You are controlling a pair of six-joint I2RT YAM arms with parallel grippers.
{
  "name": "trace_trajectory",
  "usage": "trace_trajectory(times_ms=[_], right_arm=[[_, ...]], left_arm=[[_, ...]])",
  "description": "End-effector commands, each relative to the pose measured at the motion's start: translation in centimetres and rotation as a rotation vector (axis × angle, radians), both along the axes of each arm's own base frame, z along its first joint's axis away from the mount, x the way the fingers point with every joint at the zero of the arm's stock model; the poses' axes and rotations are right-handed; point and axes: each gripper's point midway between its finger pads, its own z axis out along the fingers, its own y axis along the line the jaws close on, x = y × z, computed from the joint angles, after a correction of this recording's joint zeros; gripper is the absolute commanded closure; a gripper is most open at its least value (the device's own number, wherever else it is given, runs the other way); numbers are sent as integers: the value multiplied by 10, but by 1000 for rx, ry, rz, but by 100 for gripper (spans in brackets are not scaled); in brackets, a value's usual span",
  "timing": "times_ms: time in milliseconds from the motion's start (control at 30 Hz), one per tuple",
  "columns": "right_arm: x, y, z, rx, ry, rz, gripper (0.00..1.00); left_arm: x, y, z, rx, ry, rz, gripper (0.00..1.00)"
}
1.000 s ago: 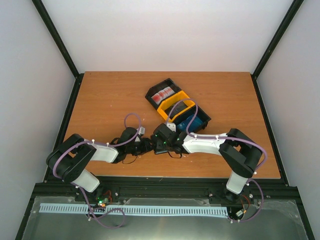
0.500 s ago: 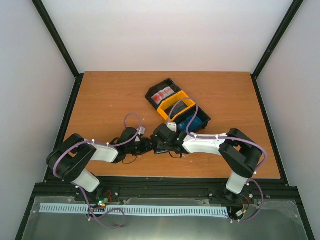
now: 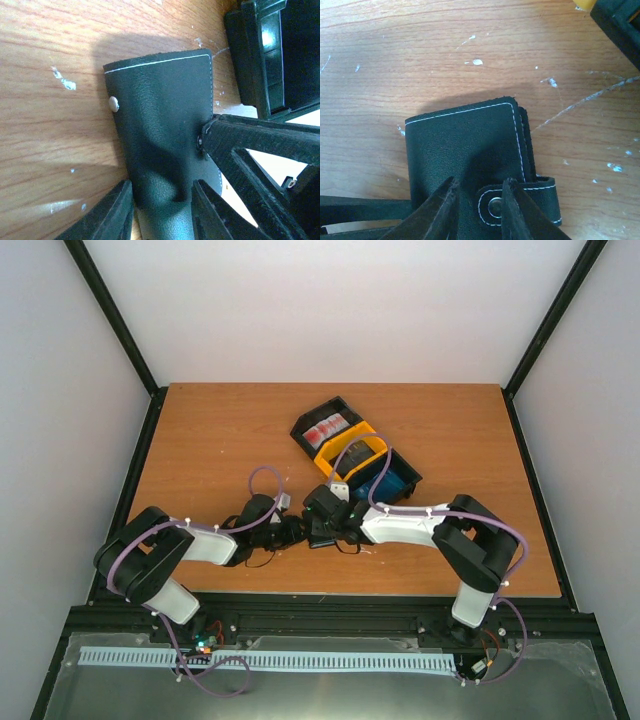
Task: Put the credit cards into the card holder
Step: Close the card holder at the center of the board.
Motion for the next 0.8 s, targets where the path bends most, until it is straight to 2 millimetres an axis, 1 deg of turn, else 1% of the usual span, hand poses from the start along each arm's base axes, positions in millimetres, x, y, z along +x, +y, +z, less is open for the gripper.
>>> trace_trajectory(times_ms=[0, 233, 400, 633, 767], right_arm=[[1, 4, -3, -22, 10, 9, 74], [-1, 4, -1, -32, 19, 22, 73], [3, -8, 2, -95, 0, -7, 71], [4, -5, 8, -92, -28, 21, 69], [3, 0, 3, -124, -21, 72, 68]], left_arm=[[-34, 37, -57, 196, 183, 30, 65], [-34, 37, -58, 197, 185, 33, 65], [-34, 37, -58, 198, 184, 32, 65], [-34, 37, -59, 200, 189, 32, 65], [-34, 37, -60, 201, 190, 36, 65]])
